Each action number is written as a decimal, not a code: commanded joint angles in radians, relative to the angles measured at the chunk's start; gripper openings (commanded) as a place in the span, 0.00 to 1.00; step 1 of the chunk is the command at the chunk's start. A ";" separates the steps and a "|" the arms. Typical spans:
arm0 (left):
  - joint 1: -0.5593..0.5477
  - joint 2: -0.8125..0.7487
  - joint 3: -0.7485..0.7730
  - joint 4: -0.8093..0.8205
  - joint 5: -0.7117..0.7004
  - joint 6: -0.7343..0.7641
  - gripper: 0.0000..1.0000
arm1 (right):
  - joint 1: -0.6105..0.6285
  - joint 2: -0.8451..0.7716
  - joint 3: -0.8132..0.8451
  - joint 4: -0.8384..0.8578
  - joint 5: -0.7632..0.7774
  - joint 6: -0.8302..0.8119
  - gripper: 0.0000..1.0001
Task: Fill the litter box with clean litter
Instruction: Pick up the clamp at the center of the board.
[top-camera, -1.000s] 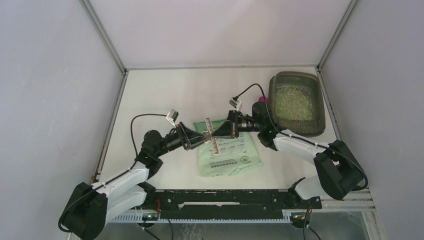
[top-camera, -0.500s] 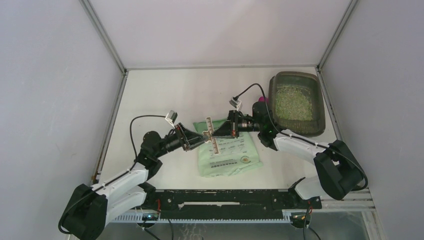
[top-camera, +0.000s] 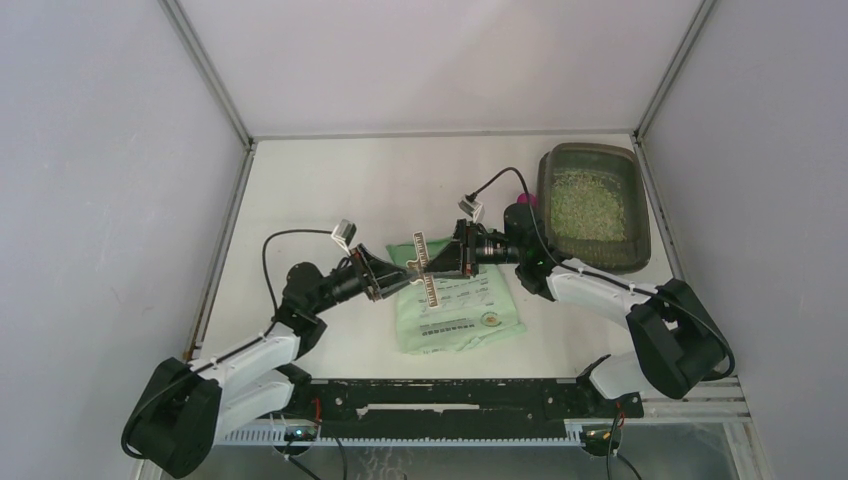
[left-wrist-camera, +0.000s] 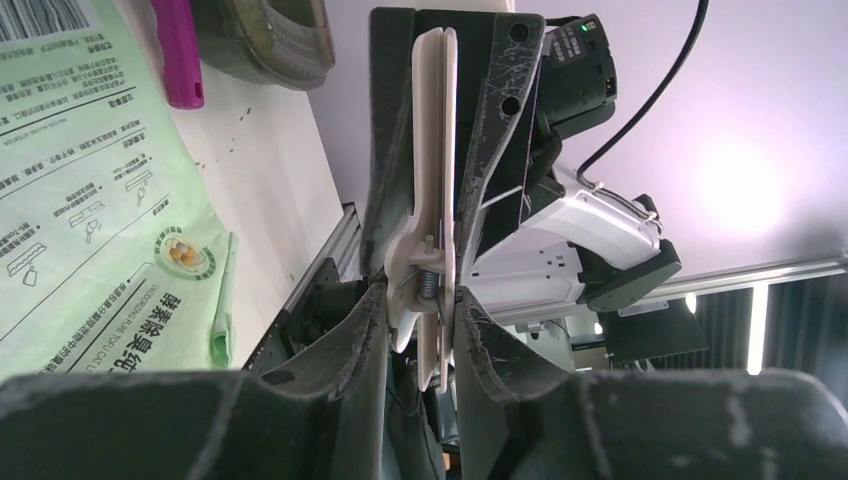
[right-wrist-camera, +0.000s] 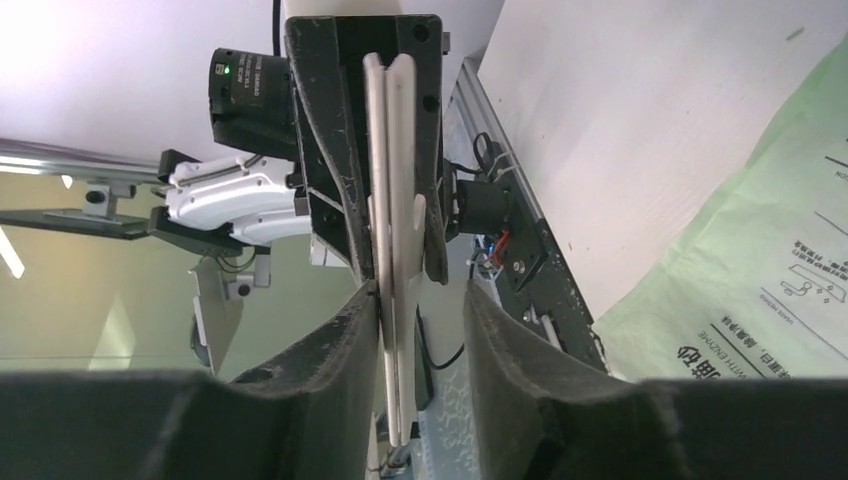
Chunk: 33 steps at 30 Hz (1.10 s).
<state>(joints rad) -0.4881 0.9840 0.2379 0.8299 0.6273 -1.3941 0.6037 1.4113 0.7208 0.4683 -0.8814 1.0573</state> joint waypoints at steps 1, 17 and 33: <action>0.005 0.014 -0.024 0.093 0.018 -0.022 0.00 | 0.002 0.002 0.012 0.045 -0.003 -0.007 0.35; 0.005 -0.018 0.008 -0.005 0.031 0.033 0.48 | 0.008 0.019 0.012 0.073 -0.003 0.005 0.00; 0.006 0.038 0.001 0.064 0.036 0.000 0.40 | 0.030 0.049 0.012 0.091 -0.016 0.005 0.00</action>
<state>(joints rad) -0.4854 1.0080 0.2237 0.8089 0.6407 -1.3888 0.6205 1.4540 0.7208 0.5072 -0.8906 1.0657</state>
